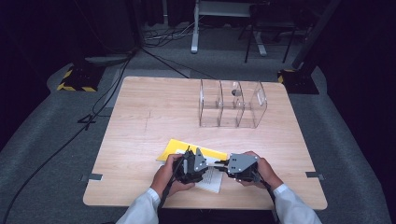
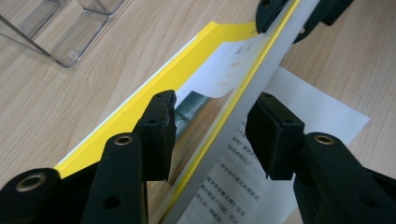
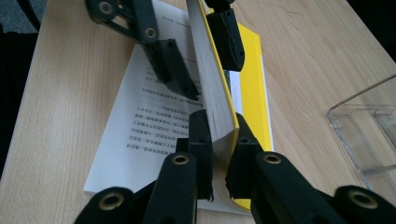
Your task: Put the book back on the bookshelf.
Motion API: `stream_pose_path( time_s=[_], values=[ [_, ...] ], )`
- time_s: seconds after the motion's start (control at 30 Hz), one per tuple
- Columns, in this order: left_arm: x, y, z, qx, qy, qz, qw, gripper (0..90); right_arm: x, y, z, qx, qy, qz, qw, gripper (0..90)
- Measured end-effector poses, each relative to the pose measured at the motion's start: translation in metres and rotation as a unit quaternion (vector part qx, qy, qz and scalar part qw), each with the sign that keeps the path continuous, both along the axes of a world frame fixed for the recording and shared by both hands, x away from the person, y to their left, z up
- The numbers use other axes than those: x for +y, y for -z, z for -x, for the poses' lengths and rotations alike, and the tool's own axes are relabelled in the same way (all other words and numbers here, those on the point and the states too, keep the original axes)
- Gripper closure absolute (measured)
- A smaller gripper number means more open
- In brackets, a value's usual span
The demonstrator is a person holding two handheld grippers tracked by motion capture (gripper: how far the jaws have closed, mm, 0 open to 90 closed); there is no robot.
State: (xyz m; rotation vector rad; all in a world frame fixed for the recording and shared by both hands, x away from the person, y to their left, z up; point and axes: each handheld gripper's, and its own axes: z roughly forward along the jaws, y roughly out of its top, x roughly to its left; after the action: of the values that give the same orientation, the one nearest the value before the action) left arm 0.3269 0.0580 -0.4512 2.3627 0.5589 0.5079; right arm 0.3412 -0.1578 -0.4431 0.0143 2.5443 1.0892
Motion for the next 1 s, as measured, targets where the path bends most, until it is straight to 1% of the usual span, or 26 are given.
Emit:
stream_pose_path(
  time_s=[0.03,0.07,0.13,0.17,0.2,0.23,0.27,0.3,0.33,0.37,0.4,0.43,0.47,0.53,0.57,0.63,0.67,0.7,0.77,0.8,0.83,0.87,0.9,0.97,1.0],
  values=[
    [0.002,0.0,0.0,0.001,0.011,0.005,0.9999,59.1,0.0,0.0,0.0,0.0,0.001,-0.002,1.0,83.0],
    [0.003,-0.001,0.001,-0.005,0.017,0.003,0.9998,64.1,0.0,0.0,0.0,0.0,0.004,-0.007,1.0,81.7],
    [0.003,-0.001,0.002,-0.017,0.022,-0.006,0.9996,69.6,-0.002,-0.001,-0.001,0.008,0.008,-0.023,0.9997,78.5],
    [0.004,0.0,0.003,-0.024,0.023,-0.004,0.9994,71.7,-0.004,-0.001,-0.001,0.014,0.011,-0.033,0.9993,76.7],
    [0.005,0.0,0.003,-0.026,0.023,-0.002,0.9994,74.1,-0.008,-0.002,-0.002,0.015,0.019,-0.049,0.9985,71.1],
    [0.007,0.0,0.003,-0.027,0.023,0.002,0.9994,75.4,-0.013,-0.002,-0.003,0.015,0.027,-0.059,0.9978,65.7],
    [0.008,-0.001,0.003,-0.028,0.023,0.007,0.9993,75.9,-0.018,-0.003,-0.005,0.021,0.032,-0.068,0.997,60.5],
    [0.012,-0.005,0.003,-0.032,0.024,0.015,0.9991,76.3,-0.025,-0.004,-0.007,0.027,0.038,-0.076,0.996,56.7],
    [0.012,-0.005,0.003,-0.032,0.024,0.015,0.9991,76.8,-0.025,-0.004,-0.007,0.027,0.038,-0.076,0.996,56.7],
    [0.016,-0.008,0.003,-0.033,0.02,0.025,0.999,76.8,-0.036,-0.003,-0.011,0.033,0.063,-0.086,0.9937,52.2],
    [0.02,-0.011,0.003,-0.038,0.016,0.039,0.9984,77.4,-0.045,-0.003,-0.015,0.041,0.083,-0.097,0.9909,50.7],
    [0.025,-0.014,0.004,-0.041,0.01,0.051,0.9978,77.8,-0.054,-0.001,-0.02,0.049,0.098,-0.108,0.9881,50.5],
    [0.029,-0.016,0.004,-0.042,0.008,0.057,0.9975,78.4,-0.061,0.002,-0.024,0.053,0.112,-0.113,0.9858,49.6],
    [0.039,-0.021,0.005,-0.044,0.002,0.082,0.9957,79.3,-0.067,0.009,-0.031,0.054,0.131,-0.107,0.9841,49.4],
    [0.043,-0.023,0.005,-0.044,-0.002,0.091,0.9948,79.7,-0.068,0.016,-0.036,0.062,0.137,-0.104,0.9832,49.3],
    [0.05,-0.026,0.005,-0.048,-0.01,0.108,0.993,80.6,-0.066,0.028,-0.043,0.075,0.134,-0.1,0.983,49.3],
    [0.053,-0.027,0.005,-0.049,-0.01,0.113,0.9923,81.0,-0.063,0.033,-0.045,0.079,0.134,-0.096,0.9831,47.8],
    [0.054,-0.028,0.005,-0.049,-0.01,0.115,0.9921,81.4,-0.059,0.037,-0.048,0.082,0.13,-0.09,0.984,45.3],
    [0.057,-0.03,0.007,-0.048,-0.006,0.12,0.9916,81.8,-0.052,0.04,-0.049,0.08,0.13,-0.091,0.984,42.4],
    [0.058,-0.032,0.008,-0.048,0.0,0.121,0.9915,81.9,-0.049,0.04,-0.05,0.079,0.128,-0.096,0.984,41.1],
    [0.058,-0.032,0.008,-0.048,0.0,0.121,0.9915,82.1,-0.049,0.04,-0.05,0.079,0.128,-0.096,0.984,41.1],
    [0.058,-0.033,0.009,-0.047,0.004,0.125,0.9911,82.1,-0.046,0.039,-0.051,0.08,0.127,-0.108,0.9828,39.2],
    [0.058,-0.034,0.01,-0.047,0.009,0.13,0.9903,82.4,-0.042,0.035,-0.053,0.079,0.129,-0.13,0.9799,37.4],
    [0.056,-0.036,0.011,-0.046,0.018,0.136,0.9894,82.7,-0.041,0.032,-0.053,0.08,0.128,-0.141,0.9785,36.2],
    [0.056,-0.036,0.011,-0.046,0.018,0.136,0.9894,82.7,-0.04,0.029,-0.053,0.075,0.13,-0.146,0.9778,35.0]
  ],
)
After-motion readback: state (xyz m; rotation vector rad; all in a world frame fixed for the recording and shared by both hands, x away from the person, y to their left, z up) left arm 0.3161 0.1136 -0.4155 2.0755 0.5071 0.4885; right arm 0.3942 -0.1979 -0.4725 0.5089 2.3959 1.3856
